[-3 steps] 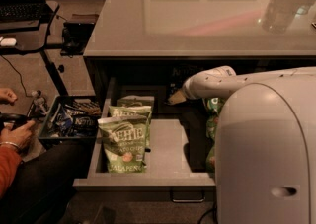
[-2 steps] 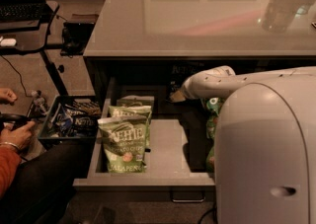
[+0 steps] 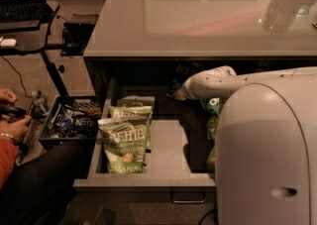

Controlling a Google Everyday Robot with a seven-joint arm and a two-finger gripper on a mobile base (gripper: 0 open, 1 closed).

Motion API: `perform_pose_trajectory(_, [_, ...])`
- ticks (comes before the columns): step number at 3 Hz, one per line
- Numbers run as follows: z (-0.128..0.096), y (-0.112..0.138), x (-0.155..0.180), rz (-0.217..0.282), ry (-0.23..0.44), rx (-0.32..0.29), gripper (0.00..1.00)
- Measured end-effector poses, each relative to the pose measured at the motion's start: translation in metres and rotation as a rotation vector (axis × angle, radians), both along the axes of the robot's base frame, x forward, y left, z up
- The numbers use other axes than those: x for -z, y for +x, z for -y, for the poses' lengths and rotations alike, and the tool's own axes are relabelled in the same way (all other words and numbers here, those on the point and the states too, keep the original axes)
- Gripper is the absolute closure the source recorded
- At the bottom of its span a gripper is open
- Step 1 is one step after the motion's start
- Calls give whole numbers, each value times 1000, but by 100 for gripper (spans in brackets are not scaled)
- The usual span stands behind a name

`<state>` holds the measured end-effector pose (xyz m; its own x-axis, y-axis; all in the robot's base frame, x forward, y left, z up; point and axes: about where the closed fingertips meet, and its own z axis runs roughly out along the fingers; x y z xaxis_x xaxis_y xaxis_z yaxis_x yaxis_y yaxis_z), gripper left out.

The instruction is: Pick blue chip bag from top drawer and place on counter

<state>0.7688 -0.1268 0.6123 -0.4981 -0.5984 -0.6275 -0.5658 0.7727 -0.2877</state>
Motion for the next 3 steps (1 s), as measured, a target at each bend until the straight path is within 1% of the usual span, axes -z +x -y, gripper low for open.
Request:
perform_pose_trajectory(1, [0, 0, 0, 0, 0, 0, 100])
perform_pose_trajectory(2, [0, 0, 0, 0, 0, 0, 100])
perform_pose_trajectory(3, [-5, -16, -15, 12, -2, -37, 100])
